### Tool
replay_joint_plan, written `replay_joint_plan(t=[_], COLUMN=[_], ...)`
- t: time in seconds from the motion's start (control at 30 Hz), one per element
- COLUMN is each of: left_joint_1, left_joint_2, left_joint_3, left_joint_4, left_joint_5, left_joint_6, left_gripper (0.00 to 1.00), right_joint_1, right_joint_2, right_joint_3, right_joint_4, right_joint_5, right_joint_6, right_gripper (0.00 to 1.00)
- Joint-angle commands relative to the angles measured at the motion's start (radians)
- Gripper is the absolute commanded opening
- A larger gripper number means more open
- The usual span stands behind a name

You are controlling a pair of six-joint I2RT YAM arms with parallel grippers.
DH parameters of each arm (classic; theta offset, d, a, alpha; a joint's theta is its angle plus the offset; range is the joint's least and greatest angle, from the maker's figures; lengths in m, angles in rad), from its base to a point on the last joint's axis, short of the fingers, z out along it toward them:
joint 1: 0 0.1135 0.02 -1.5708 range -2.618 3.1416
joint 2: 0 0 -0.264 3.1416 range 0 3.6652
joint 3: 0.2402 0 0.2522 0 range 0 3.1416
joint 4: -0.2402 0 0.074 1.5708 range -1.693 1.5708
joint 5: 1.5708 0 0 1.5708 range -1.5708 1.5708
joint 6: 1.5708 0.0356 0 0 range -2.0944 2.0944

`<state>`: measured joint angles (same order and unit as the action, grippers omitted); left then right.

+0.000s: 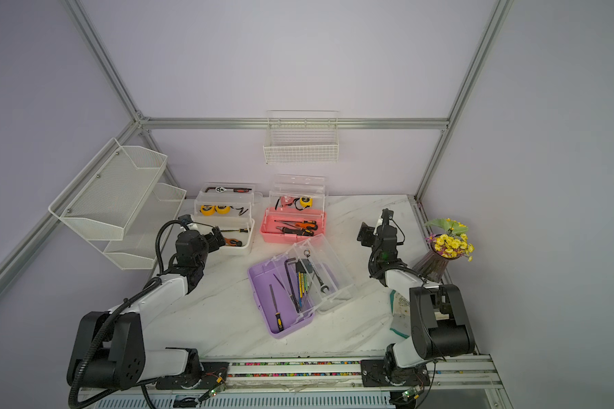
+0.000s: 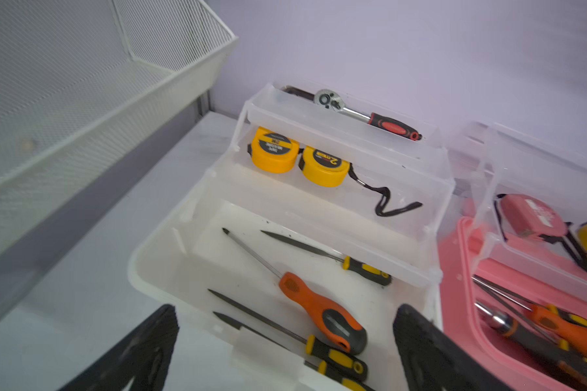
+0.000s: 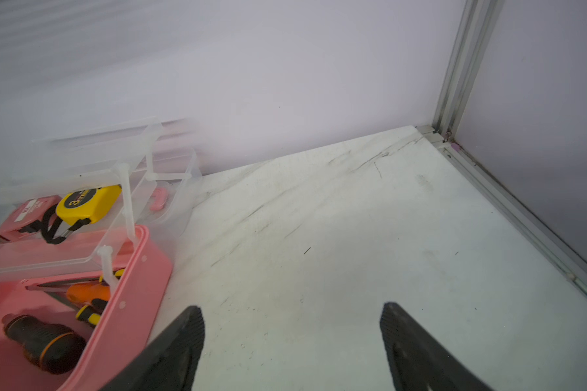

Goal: Close toolboxes
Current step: Close the toolbox lid.

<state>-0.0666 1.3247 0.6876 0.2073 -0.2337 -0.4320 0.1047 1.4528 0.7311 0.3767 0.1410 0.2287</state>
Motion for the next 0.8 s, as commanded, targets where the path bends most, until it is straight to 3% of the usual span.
replay_joint_plan(t=[0.0, 0.27, 0.53, 0.77], left_joint_1=[-0.038, -0.115, -0.247, -0.284], left_joint_2=[-0.047, -0.141, -0.144, -0.139], left_joint_3=[-0.037, -0.121, -0.123, -0.137], left_joint_4=[-0.153, -0.198, -0.203, -0.202], left_joint_5=[0.190, 0.378, 0.344, 0.308], left_joint_6=[-0.222, -0.346, -0.380, -0.387], left_gripper=[1.00, 1.00, 1.00, 1.00], right_joint_1=[0.059, 0.062, 0.062, 0.062], right_joint_2=[-0.077, -0.262, -0.374, -0.449], right_joint_3=[0.038, -0.004, -0.078, -0.198], right_joint_4=[-0.372, -0.734, -0.877, -0.809], right_joint_5=[0.013, -0.143, -0.258, -0.397], right_joint_6=[0.107, 0.231, 0.305, 0.358], right_gripper=[0.81, 0.65, 0.53, 0.45])
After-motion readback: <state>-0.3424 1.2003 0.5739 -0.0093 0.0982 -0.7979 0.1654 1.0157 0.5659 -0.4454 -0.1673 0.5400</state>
